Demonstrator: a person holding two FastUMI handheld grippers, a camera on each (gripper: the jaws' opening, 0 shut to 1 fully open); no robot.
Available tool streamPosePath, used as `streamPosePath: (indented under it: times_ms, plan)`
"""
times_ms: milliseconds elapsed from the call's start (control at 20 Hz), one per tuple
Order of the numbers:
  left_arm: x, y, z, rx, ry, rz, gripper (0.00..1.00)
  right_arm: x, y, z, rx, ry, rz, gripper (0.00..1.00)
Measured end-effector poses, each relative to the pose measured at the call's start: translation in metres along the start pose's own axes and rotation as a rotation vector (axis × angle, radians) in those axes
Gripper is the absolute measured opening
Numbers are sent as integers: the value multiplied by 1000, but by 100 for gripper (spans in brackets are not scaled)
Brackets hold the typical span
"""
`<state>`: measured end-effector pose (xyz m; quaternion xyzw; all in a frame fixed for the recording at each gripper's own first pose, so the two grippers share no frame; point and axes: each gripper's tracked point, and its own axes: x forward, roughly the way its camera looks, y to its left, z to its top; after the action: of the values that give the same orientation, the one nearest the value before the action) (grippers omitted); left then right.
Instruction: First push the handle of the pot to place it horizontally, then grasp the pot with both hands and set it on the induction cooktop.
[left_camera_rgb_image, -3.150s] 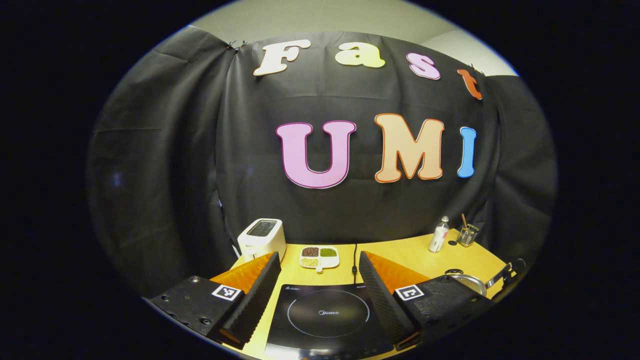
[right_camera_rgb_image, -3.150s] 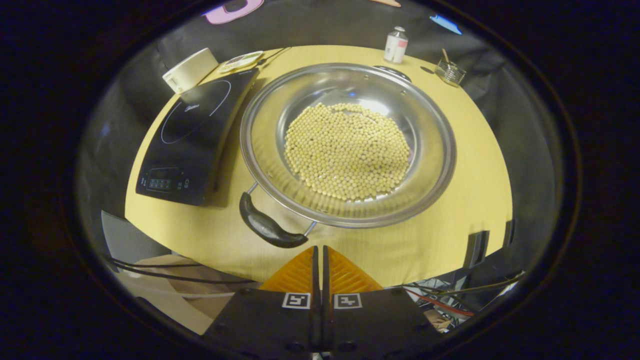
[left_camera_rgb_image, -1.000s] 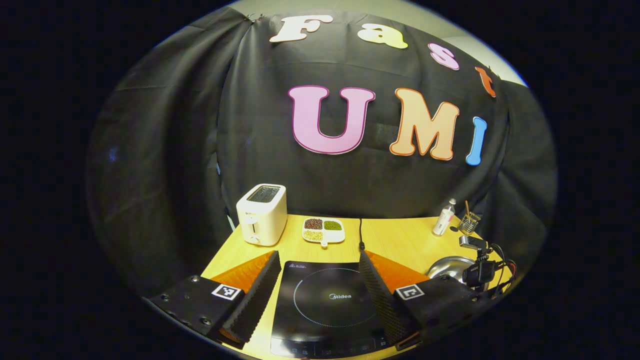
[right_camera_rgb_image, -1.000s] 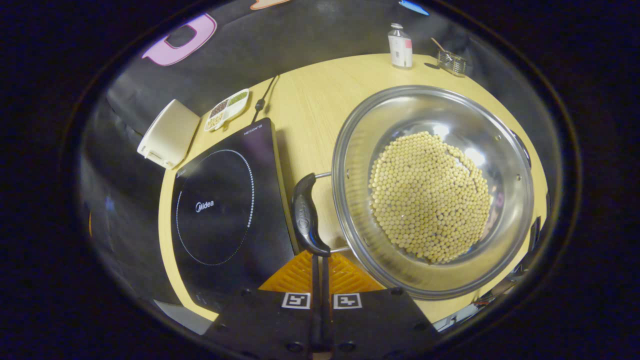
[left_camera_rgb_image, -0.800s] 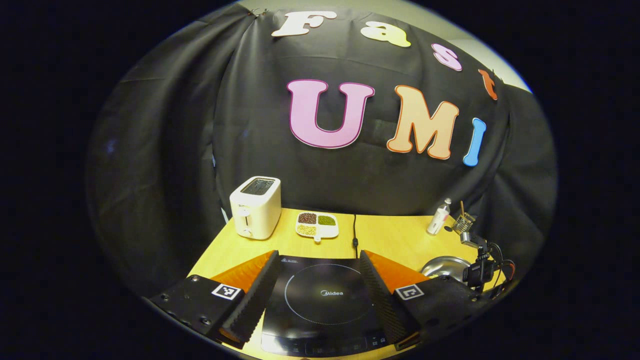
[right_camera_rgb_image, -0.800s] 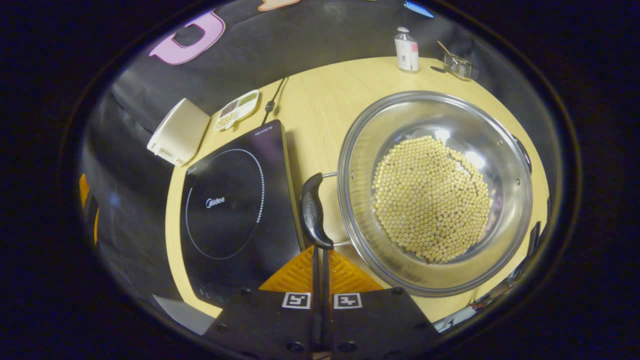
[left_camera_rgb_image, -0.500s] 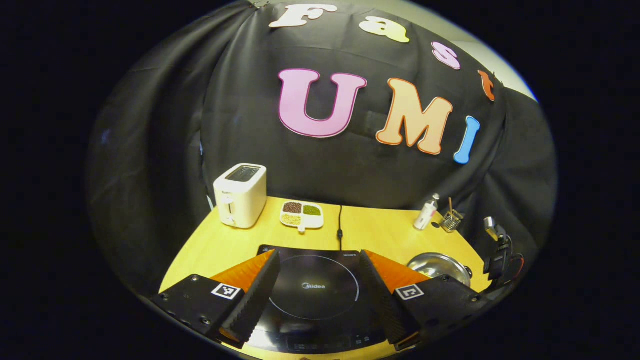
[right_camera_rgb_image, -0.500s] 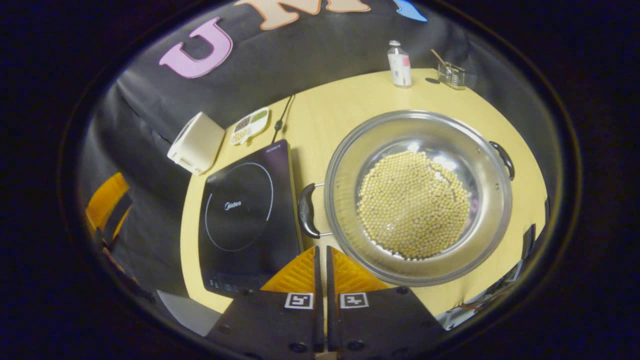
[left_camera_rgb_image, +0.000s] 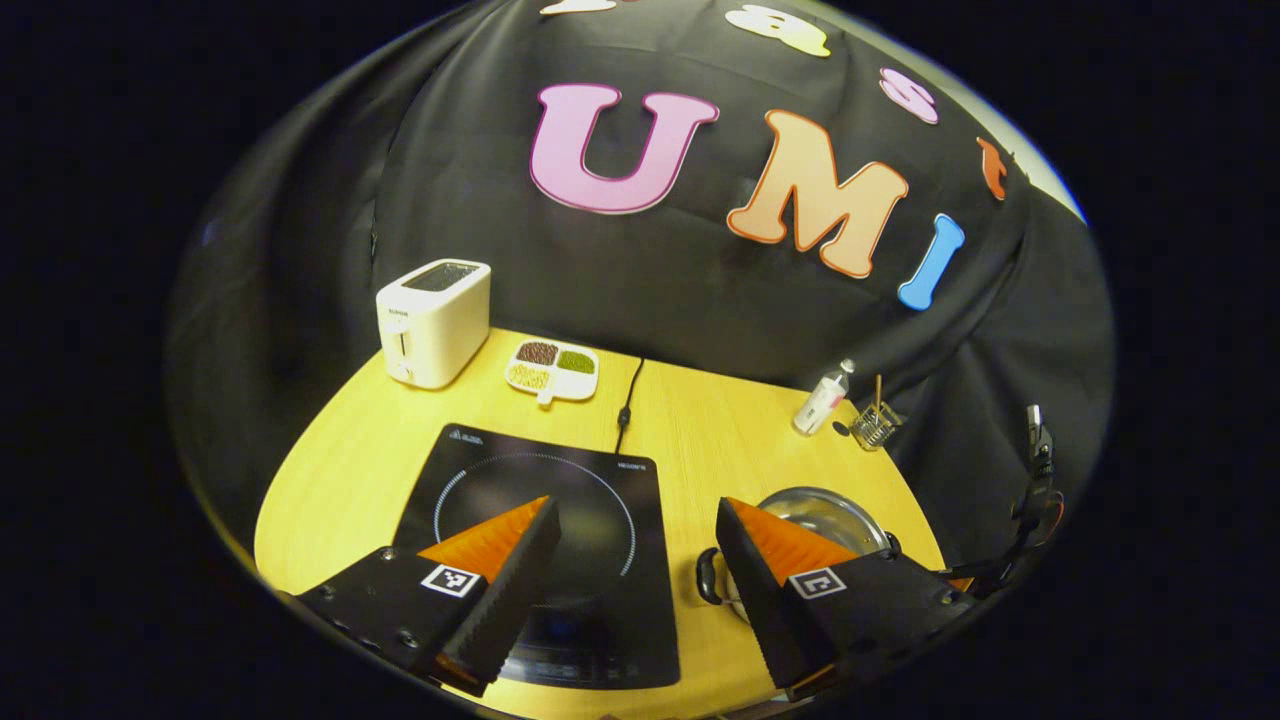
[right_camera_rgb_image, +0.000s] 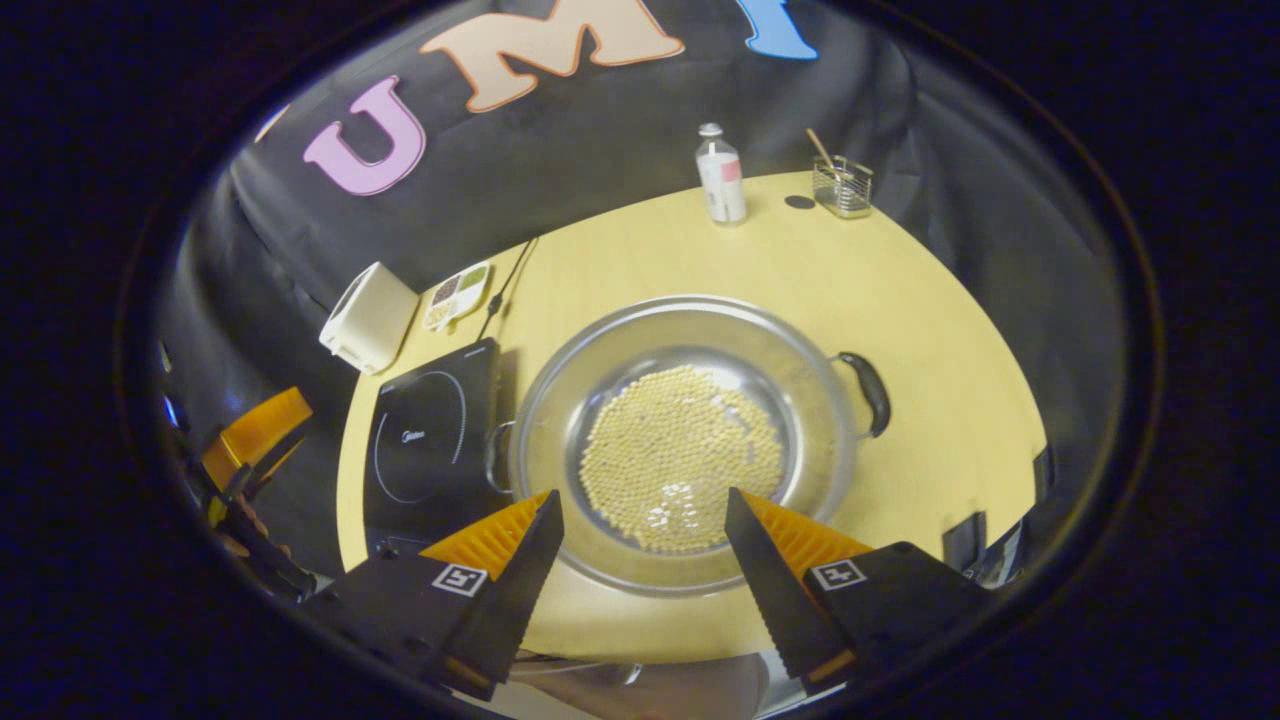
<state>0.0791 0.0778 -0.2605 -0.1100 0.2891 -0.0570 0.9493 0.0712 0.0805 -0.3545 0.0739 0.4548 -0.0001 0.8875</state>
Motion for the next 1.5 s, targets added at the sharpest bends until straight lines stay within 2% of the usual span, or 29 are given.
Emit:
streamPosePath:
  times_ms: [50,100,150,200,350,400,450,500,550,600,650,700,750,800,850,950,1000,1050,1100,1150,1200,1250,1300,1500]
  plan:
    - [3,-8,-5,-6,17,6,96,2,-12,8,3,0,3,94]
    - [7,-15,-11,-11,37,10,96,4,-23,16,6,0,5,100]
    - [12,-24,-20,-17,60,9,96,8,-34,24,10,1,8,100]
    - [17,-33,-30,-23,90,9,96,12,-43,31,13,6,12,94]
    - [32,-53,-55,-28,165,-8,96,23,-69,52,30,9,34,94]
    - [37,-58,-64,-20,192,-7,96,27,-77,57,32,14,39,100]
    - [42,-61,-72,-11,221,-5,96,31,-87,60,32,23,41,94]
    - [47,-65,-80,-2,253,-6,96,35,-96,62,30,35,41,94]
    - [52,-67,-87,7,283,-4,96,41,-104,64,26,47,41,100]
    - [56,-68,-92,11,310,-1,100,46,-112,67,21,59,40,100]
    - [61,-69,-95,12,331,4,96,49,-120,65,16,74,39,100]
    - [65,-69,-98,12,347,10,97,54,-126,64,10,96,44,94]
    - [72,-69,-102,15,367,20,97,60,-130,61,2,125,52,94]
    - [75,-69,-105,22,387,26,96,65,-134,57,-6,149,59,100]
    - [78,-69,-109,33,412,30,96,68,-138,54,-15,169,68,94]
    - [82,-68,-117,48,460,34,96,75,-138,51,-20,204,97,94]
    - [83,-68,-121,50,483,31,96,78,-136,50,-21,219,114,100]
    - [87,-69,-125,51,503,29,96,81,-135,48,-21,232,128,100]
    - [89,-70,-129,53,523,26,96,85,-134,47,-19,245,140,95]
    - [91,-69,-131,53,544,27,96,88,-135,46,-16,257,150,100]
    - [92,-70,-135,51,566,26,100,93,-134,45,-12,270,159,100]
    - [93,-71,-137,46,583,20,96,93,-134,44,-7,279,170,100]
    - [95,-73,-140,37,598,14,96,96,-133,43,-3,285,179,93]
    - [102,-74,-151,19,656,23,94,104,-134,33,20,332,208,93]
